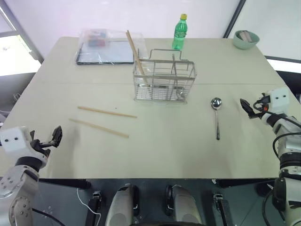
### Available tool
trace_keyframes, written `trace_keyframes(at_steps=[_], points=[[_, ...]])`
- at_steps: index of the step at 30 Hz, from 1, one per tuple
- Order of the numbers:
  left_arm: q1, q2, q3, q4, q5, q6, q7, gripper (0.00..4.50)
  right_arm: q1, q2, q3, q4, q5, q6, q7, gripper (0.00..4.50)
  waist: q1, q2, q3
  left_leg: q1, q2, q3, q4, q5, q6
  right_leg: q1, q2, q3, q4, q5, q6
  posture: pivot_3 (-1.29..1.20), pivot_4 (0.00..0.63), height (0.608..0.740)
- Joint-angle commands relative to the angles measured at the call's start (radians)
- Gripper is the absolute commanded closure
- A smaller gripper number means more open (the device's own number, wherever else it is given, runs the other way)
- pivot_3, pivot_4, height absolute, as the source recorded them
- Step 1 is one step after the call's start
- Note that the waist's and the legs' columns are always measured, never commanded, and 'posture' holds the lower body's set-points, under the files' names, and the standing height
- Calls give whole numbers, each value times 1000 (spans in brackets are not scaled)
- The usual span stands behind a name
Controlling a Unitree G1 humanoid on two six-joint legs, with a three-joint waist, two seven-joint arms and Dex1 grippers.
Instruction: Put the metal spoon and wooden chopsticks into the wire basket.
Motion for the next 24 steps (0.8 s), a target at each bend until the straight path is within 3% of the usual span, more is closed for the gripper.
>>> trace_keyframes(at_steps=[1, 19, 24], points=[[-3, 13, 2, -18, 17, -25, -6, 0, -3, -19, -28, -41, 15, -12, -9, 43, 0, 0, 0, 0, 0, 0, 0, 0, 0, 0, 0, 0, 0, 0, 0, 0, 150, 707], [-44, 18, 28, -4, -22, -4, 2, 0, -8, -36, -32, -57, 18, 6, -2, 43, 0, 0, 0, 0, 0, 0, 0, 0, 0, 0, 0, 0, 0, 0, 0, 0, 150, 707], [-81, 64, 58, -18, -101, 29, -37, 0, -49, -65, -15, -41, 4, 14, 22, 43, 1, 0, 0, 0, 0, 0, 0, 0, 1, 0, 0, 0, 0, 0, 0, 0, 150, 707]])
